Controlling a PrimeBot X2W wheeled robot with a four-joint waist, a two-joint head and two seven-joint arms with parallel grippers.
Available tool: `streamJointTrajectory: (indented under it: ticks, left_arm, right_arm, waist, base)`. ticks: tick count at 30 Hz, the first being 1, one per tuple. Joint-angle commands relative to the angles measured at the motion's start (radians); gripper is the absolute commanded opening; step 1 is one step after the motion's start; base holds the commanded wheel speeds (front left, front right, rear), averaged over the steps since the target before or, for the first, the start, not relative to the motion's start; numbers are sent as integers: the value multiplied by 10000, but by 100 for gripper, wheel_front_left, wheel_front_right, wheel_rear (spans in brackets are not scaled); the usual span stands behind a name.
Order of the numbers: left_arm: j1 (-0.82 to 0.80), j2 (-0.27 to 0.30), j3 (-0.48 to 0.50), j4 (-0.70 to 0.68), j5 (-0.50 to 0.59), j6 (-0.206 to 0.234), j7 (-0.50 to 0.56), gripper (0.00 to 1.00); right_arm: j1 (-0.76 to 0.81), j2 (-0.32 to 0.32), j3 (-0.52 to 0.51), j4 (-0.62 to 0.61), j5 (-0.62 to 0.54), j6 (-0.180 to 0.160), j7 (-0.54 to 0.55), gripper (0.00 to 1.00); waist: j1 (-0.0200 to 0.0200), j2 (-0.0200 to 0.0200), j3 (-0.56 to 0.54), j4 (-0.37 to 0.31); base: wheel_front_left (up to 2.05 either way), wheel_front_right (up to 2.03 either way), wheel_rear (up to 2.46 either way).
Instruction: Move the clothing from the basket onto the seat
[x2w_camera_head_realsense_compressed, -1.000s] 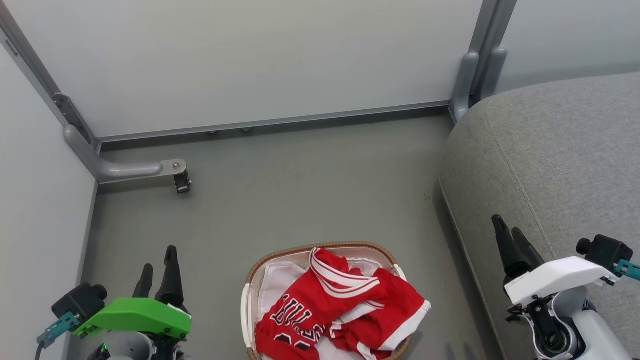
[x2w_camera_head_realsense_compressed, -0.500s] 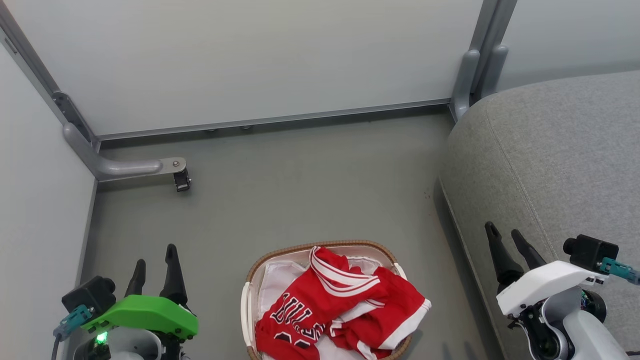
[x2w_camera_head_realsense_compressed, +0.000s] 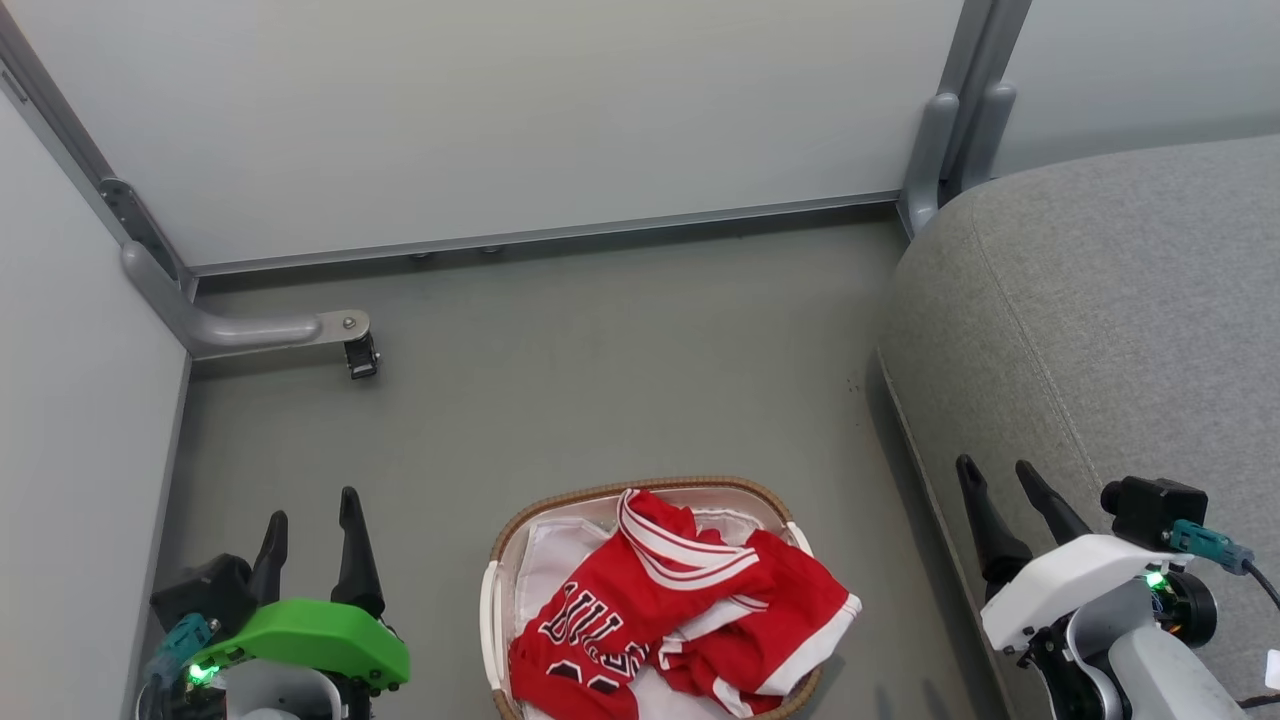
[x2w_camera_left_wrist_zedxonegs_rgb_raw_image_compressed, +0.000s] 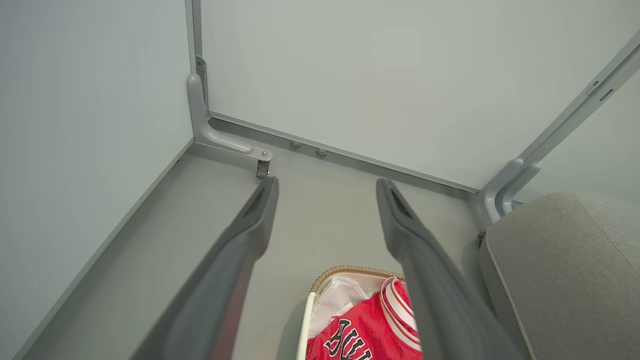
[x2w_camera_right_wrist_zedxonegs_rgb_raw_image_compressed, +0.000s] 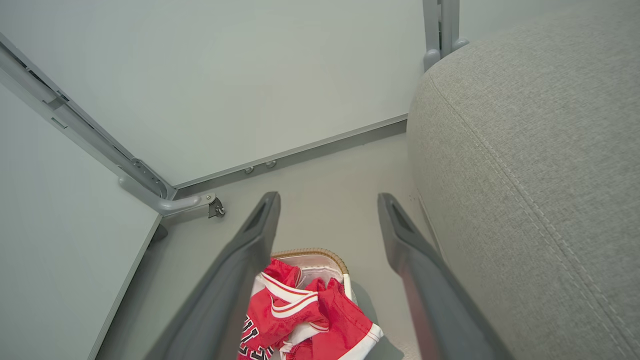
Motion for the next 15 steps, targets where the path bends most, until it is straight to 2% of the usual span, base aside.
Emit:
streamJointTrajectory:
  ticks: [1, 15]
  left_arm:
    - [-12, 116, -50, -112, 345, 65, -92, 100]
    - [209, -84, -228, -101, 1572, -45, -442, 100]
  right_arm:
    - [-180, -117, 40, -6, -261, 2, -95, 100]
    - [-105, -87, 99, 233, -1588, 3, -443, 100]
  waist:
    - [0, 0, 9, -3]
    - [0, 0, 86, -58]
  base:
    - [0, 0, 0]
    - [0, 0, 0]
